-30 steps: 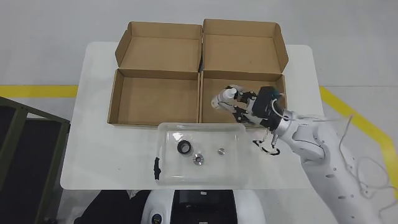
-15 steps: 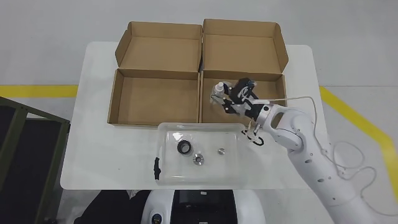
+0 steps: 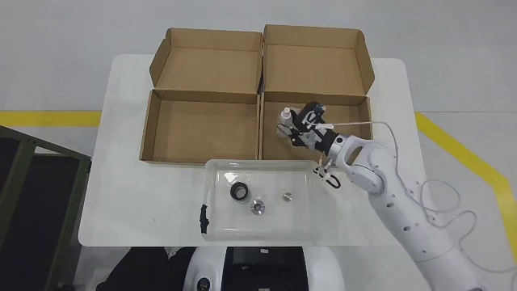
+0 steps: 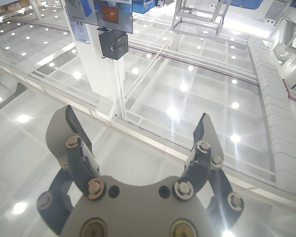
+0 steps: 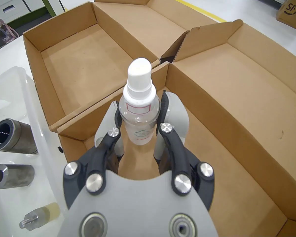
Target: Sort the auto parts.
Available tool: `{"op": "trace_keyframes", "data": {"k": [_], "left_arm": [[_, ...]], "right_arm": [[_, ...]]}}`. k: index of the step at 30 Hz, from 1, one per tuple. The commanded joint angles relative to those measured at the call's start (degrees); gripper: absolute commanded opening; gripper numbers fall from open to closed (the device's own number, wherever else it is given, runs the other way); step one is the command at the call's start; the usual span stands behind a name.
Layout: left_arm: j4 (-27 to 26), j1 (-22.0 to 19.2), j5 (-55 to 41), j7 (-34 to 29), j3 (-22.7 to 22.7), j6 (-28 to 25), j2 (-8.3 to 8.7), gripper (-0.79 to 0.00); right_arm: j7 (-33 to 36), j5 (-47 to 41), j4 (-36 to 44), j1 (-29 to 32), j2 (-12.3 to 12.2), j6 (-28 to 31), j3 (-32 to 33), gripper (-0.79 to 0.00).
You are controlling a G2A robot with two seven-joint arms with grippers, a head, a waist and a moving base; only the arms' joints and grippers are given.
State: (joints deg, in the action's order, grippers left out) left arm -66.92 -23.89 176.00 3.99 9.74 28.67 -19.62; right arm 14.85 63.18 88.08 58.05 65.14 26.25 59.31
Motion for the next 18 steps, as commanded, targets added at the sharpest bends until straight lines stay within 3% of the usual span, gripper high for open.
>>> {"op": "trace_keyframes", "data": {"k": [1,11,13,14,18], "left_arm": [[0.00,0.00,0.00,0.00,0.00,0.00,0.00,0.000],[0.00,0.00,0.00,0.00,0.00,0.00,0.00,0.000],[0.00,0.00,0.00,0.00,0.00,0.00,0.00,0.000],[0.00,0.00,0.00,0.00,0.00,0.00,0.00,0.000],[0.00,0.00,0.00,0.00,0.00,0.00,0.00,0.000]], "right_arm": [[0.43,-0.28,-0.50,-0.29,0.13,-0.15,-0.18,-0.785],[1.91,-1.24,-2.76,-1.78,0.85,-0.81,-1.10,-0.785],[1.97,-1.03,-3.09,-1.91,0.95,-0.80,-1.27,-0.745],[1.93,-0.97,-3.21,-1.95,1.00,-0.81,-1.35,-0.680],[1.80,-0.69,-3.60,-2.00,1.16,-0.74,-1.50,-0.606]]}}
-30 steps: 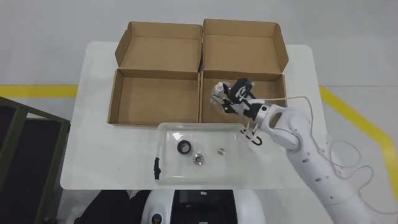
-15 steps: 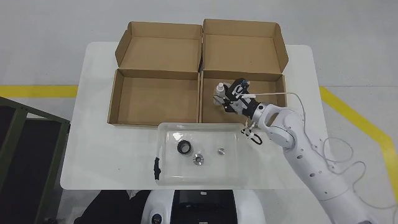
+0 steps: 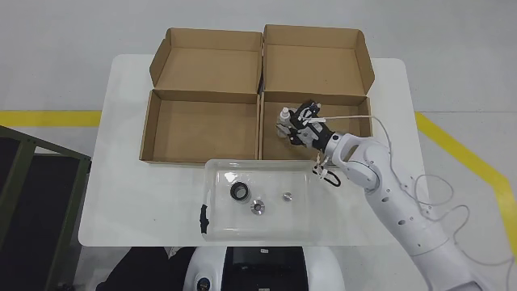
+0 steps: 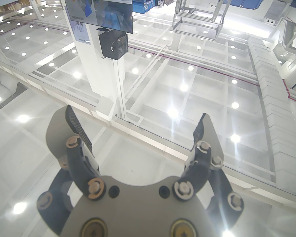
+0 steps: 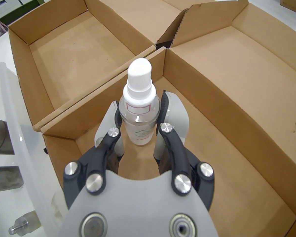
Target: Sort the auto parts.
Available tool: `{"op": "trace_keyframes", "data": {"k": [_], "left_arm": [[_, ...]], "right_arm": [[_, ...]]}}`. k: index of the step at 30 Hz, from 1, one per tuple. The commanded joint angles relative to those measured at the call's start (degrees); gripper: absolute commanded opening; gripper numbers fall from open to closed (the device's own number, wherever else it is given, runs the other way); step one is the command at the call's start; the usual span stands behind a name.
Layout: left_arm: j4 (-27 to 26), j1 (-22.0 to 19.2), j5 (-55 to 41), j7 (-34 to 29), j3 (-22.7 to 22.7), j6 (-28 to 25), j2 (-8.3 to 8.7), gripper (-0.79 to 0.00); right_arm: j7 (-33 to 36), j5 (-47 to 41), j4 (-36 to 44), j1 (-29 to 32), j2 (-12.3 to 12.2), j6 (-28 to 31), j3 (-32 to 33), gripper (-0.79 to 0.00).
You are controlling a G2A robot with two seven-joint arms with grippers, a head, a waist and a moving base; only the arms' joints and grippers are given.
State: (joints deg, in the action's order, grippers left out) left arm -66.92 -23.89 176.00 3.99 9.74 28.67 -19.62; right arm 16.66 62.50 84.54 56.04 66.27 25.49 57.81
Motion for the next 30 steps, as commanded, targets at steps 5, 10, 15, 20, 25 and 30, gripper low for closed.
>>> {"op": "trace_keyframes", "data": {"k": [5,10,15,20,25,30], "left_arm": [[0.00,0.00,0.00,0.00,0.00,0.00,0.00,0.000],[0.00,0.00,0.00,0.00,0.00,0.00,0.00,0.000],[0.00,0.00,0.00,0.00,0.00,0.00,0.00,0.000],[0.00,0.00,0.00,0.00,0.00,0.00,0.00,0.000],[0.00,0.00,0.00,0.00,0.00,0.00,0.00,0.000],[0.00,0.00,0.00,0.00,0.00,0.00,0.00,0.000]], "right_arm": [[-0.02,0.58,0.43,0.49,0.08,0.12,0.13,-0.456],[-0.03,1.75,2.54,2.04,-0.16,0.26,1.01,-0.129],[-1.02,3.43,6.96,4.60,-0.75,0.64,3.18,-0.015],[-2.65,7.57,14.15,8.41,-1.60,1.28,5.80,0.000],[-2.59,10.75,21.80,13.13,-2.47,3.07,8.19,0.000],[-0.69,14.09,28.10,17.78,-3.41,6.99,10.26,0.000]]}}
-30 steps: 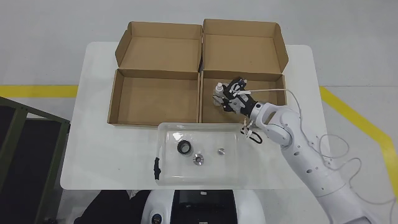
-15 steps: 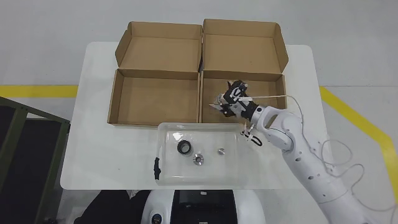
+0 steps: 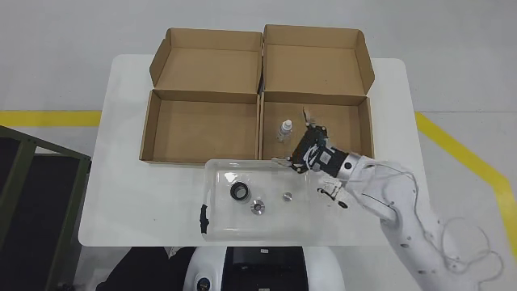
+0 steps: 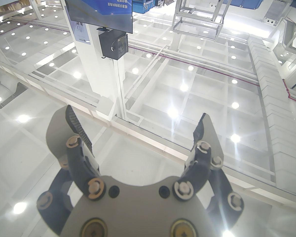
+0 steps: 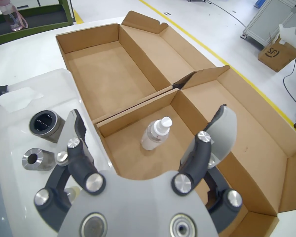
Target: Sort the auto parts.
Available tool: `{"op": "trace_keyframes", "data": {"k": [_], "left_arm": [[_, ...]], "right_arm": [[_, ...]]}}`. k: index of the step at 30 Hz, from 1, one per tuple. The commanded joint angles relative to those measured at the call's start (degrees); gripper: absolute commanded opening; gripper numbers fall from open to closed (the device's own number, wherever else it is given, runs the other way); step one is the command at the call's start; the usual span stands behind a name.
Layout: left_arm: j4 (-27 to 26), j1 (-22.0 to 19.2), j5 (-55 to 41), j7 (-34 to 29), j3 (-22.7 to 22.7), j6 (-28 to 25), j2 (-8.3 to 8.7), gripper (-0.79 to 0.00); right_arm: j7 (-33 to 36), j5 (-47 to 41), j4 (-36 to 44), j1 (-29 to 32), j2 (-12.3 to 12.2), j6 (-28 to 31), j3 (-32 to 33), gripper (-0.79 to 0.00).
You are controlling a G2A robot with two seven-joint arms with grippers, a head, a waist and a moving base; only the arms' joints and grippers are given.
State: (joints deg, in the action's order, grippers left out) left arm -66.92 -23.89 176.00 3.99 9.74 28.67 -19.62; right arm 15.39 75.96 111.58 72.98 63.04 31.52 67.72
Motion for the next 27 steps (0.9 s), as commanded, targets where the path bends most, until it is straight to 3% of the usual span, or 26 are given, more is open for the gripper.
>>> {"op": "trace_keyframes", "data": {"k": [1,12,27], "left_arm": [[0.00,0.00,0.00,0.00,0.00,0.00,0.00,0.000],[0.00,0.00,0.00,0.00,0.00,0.00,0.00,0.000],[0.00,0.00,0.00,0.00,0.00,0.00,0.00,0.000]], "right_arm": [[1.25,1.07,1.92,1.53,-0.35,2.16,0.62,0.000],[6.28,4.81,7.86,8.09,-1.72,11.22,0.95,0.000],[8.83,11.43,7.32,9.57,-2.27,14.03,-2.48,0.000]]}}
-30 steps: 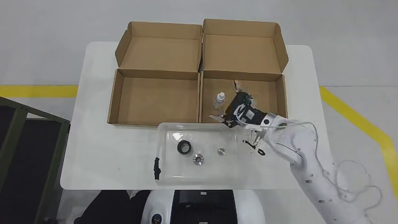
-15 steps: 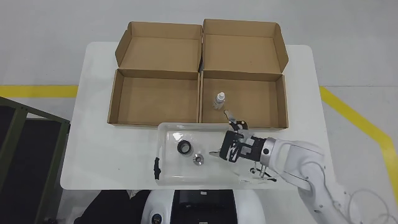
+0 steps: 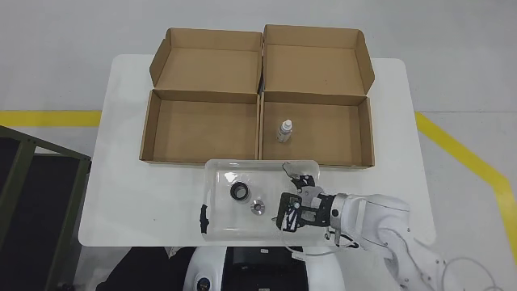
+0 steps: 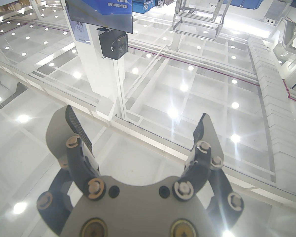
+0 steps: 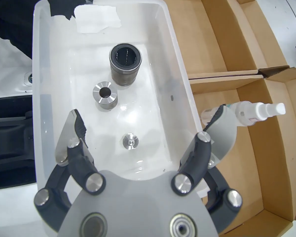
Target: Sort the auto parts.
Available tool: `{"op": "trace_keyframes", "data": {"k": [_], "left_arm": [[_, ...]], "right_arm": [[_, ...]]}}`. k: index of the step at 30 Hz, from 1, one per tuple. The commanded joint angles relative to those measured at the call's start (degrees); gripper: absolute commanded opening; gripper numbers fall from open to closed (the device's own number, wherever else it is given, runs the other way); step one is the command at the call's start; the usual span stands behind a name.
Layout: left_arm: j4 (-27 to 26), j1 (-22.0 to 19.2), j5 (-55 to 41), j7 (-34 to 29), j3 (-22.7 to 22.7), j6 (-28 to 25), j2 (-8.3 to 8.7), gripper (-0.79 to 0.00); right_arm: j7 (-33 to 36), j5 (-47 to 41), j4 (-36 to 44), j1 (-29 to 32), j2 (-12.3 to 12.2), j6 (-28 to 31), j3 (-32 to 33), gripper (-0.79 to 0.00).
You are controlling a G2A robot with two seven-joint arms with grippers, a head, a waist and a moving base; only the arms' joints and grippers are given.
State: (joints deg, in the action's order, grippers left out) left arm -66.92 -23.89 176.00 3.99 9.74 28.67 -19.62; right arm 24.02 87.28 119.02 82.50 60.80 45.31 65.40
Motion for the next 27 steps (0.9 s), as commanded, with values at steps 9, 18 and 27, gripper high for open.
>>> {"op": "trace_keyframes", "data": {"k": [9,18,27], "left_arm": [[0.00,0.00,0.00,0.00,0.00,0.00,0.00,0.000],[0.00,0.00,0.00,0.00,0.00,0.00,0.00,0.000],[0.00,0.00,0.00,0.00,0.00,0.00,0.00,0.000]], "right_arm": [[2.34,1.47,-1.47,-0.08,-0.21,0.81,-1.41,0.000],[4.43,0.60,-3.15,-0.92,-0.23,-0.85,-1.37,-0.123],[8.91,2.28,-2.91,-1.13,-0.18,-2.43,-2.97,-0.166]]}}
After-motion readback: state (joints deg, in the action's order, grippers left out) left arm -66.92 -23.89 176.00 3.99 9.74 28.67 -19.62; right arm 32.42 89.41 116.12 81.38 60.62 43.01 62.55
